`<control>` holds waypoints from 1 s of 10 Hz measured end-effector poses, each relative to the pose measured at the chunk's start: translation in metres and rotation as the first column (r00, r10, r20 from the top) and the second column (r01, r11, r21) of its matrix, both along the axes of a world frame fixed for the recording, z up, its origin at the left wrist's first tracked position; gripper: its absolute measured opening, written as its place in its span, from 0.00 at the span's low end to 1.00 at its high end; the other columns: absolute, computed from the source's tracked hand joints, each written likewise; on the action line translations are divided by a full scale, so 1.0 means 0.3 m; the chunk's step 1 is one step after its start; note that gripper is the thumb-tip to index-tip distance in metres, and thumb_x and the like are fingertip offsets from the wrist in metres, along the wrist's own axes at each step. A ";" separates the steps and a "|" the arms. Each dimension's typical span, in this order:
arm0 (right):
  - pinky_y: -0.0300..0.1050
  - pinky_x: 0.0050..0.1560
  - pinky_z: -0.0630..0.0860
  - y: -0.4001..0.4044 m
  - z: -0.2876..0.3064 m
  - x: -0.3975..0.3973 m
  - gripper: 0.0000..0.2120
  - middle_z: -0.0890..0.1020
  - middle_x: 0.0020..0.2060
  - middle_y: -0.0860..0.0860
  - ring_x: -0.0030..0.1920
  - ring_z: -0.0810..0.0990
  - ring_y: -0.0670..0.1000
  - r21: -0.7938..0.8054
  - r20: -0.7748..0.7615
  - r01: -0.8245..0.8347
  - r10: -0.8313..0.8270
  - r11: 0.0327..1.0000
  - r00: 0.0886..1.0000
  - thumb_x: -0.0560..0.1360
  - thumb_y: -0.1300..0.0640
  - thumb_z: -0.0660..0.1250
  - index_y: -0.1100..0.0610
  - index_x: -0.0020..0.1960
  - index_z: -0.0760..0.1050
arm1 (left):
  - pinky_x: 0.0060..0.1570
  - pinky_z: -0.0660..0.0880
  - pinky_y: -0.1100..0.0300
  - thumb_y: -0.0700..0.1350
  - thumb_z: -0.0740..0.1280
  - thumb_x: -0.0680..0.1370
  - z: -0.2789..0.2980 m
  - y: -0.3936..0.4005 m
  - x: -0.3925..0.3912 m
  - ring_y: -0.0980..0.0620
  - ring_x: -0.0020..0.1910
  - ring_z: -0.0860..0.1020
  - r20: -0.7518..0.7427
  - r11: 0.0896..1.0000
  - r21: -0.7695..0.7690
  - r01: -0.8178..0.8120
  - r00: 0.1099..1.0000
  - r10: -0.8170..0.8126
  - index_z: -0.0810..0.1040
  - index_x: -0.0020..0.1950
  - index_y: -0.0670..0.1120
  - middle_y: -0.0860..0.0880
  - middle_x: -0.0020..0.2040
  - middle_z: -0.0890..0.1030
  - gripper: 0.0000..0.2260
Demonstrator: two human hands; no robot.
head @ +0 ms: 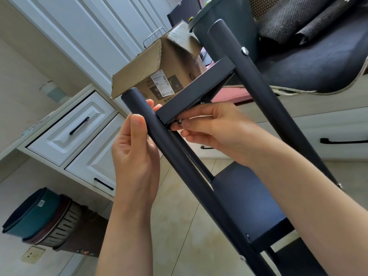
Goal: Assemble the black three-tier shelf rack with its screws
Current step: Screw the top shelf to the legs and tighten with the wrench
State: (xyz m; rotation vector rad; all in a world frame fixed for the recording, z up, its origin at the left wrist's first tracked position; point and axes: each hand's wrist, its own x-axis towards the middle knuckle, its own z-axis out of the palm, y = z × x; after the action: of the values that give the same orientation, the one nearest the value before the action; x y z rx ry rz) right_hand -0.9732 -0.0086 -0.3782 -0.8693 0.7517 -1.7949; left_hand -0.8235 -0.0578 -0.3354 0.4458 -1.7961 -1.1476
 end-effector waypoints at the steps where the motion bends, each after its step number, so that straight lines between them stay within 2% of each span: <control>1: 0.37 0.42 0.80 -0.006 0.000 0.011 0.01 0.87 0.43 0.57 0.38 0.85 0.47 -0.009 0.094 -0.022 0.023 1.000 0.995 0.76 0.65 0.70 0.61 0.47 0.80 | 0.57 0.73 0.55 0.64 0.63 0.78 0.015 0.014 0.002 0.44 0.53 0.77 0.062 0.992 -0.090 -0.088 0.994 0.094 0.81 0.51 0.52 0.43 0.51 0.78 0.17; 2: 0.37 0.42 0.80 -0.019 0.008 0.030 0.01 0.87 0.42 0.57 0.37 0.84 0.47 0.006 0.118 -0.013 0.012 1.000 0.993 0.76 0.63 0.71 0.61 0.47 0.81 | 0.55 0.67 0.46 0.77 0.69 0.60 0.022 0.026 0.001 0.43 0.52 0.71 0.128 0.976 -0.148 -0.161 0.975 0.180 0.75 0.47 0.54 0.42 0.51 0.73 0.30; 3: 0.37 0.39 0.78 -0.036 0.020 0.060 0.01 0.85 0.37 0.55 0.32 0.80 0.47 0.026 0.175 0.033 -0.037 0.999 0.984 0.75 0.65 0.71 0.61 0.45 0.82 | 0.57 0.68 0.45 0.78 0.69 0.58 0.018 0.021 0.005 0.43 0.53 0.72 0.109 0.979 -0.140 -0.146 0.981 0.162 0.76 0.47 0.55 0.42 0.52 0.73 0.31; 4: 0.35 0.33 0.76 -0.049 0.038 0.095 0.02 0.83 0.31 0.53 0.27 0.76 0.45 0.030 0.250 0.029 -0.036 0.999 0.968 0.75 0.66 0.70 0.62 0.45 0.81 | 0.57 0.68 0.45 0.77 0.70 0.59 0.012 0.015 0.009 0.43 0.53 0.72 0.109 0.981 -0.140 -0.133 0.983 0.149 0.76 0.47 0.55 0.42 0.52 0.74 0.31; 5: 0.35 0.32 0.77 -0.055 0.049 0.113 0.03 0.83 0.31 0.51 0.27 0.75 0.43 0.042 0.293 0.031 -0.042 0.999 0.955 0.75 0.66 0.70 0.62 0.47 0.82 | 0.57 0.68 0.44 0.77 0.70 0.59 0.010 0.009 0.009 0.43 0.53 0.72 0.105 0.981 -0.137 -0.137 0.983 0.152 0.76 0.48 0.55 0.42 0.52 0.73 0.31; 6: 0.36 0.36 0.79 -0.059 0.049 0.114 0.05 0.84 0.35 0.50 0.29 0.77 0.42 0.046 0.292 0.019 -0.032 0.999 0.956 0.75 0.65 0.70 0.61 0.50 0.83 | 0.59 0.69 0.43 0.76 0.70 0.61 0.008 0.002 0.008 0.43 0.54 0.72 0.102 0.982 -0.135 -0.136 0.983 0.150 0.76 0.50 0.54 0.42 0.53 0.73 0.31; 7: 0.36 0.33 0.77 -0.058 0.045 0.114 0.05 0.83 0.35 0.50 0.29 0.77 0.42 0.020 0.340 -0.014 0.007 1.000 0.940 0.75 0.64 0.71 0.62 0.51 0.83 | 0.64 0.69 0.38 0.74 0.70 0.64 0.004 -0.009 0.011 0.43 0.56 0.73 0.093 0.979 -0.144 -0.142 0.983 0.156 0.76 0.53 0.52 0.42 0.55 0.74 0.31; 8: 0.34 0.31 0.75 -0.056 0.036 0.117 0.04 0.83 0.35 0.51 0.27 0.74 0.42 0.000 0.356 0.021 -0.020 1.000 0.934 0.75 0.65 0.71 0.62 0.49 0.84 | 0.61 0.69 0.41 0.75 0.70 0.64 0.006 -0.013 0.007 0.43 0.55 0.73 0.097 0.979 -0.139 -0.151 0.982 0.165 0.77 0.52 0.53 0.42 0.54 0.74 0.29; 9: 0.35 0.32 0.76 -0.053 0.029 0.120 0.02 0.83 0.35 0.53 0.27 0.74 0.43 -0.002 0.307 0.120 -0.113 0.993 0.945 0.74 0.66 0.72 0.62 0.46 0.84 | 0.58 0.69 0.44 0.75 0.69 0.64 0.010 -0.004 0.002 0.44 0.53 0.73 0.081 0.973 -0.156 -0.169 0.980 0.183 0.78 0.48 0.55 0.43 0.52 0.74 0.27; 10: 0.36 0.33 0.76 -0.042 0.022 0.114 0.02 0.83 0.32 0.51 0.27 0.74 0.44 -0.018 0.234 0.193 -0.183 0.981 0.955 0.74 0.64 0.73 0.61 0.43 0.84 | 0.60 0.72 0.52 0.62 0.63 0.79 0.001 -0.005 0.002 0.47 0.55 0.77 0.026 0.988 -0.117 -0.101 0.994 0.105 0.82 0.49 0.53 0.45 0.52 0.79 0.15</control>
State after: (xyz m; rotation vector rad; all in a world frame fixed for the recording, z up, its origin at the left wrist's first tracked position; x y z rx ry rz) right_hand -0.9389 -0.0212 -0.3716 -0.6157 0.6662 -2.0448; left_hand -0.8230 -0.0592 -0.3351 0.4851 -1.8342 -0.9649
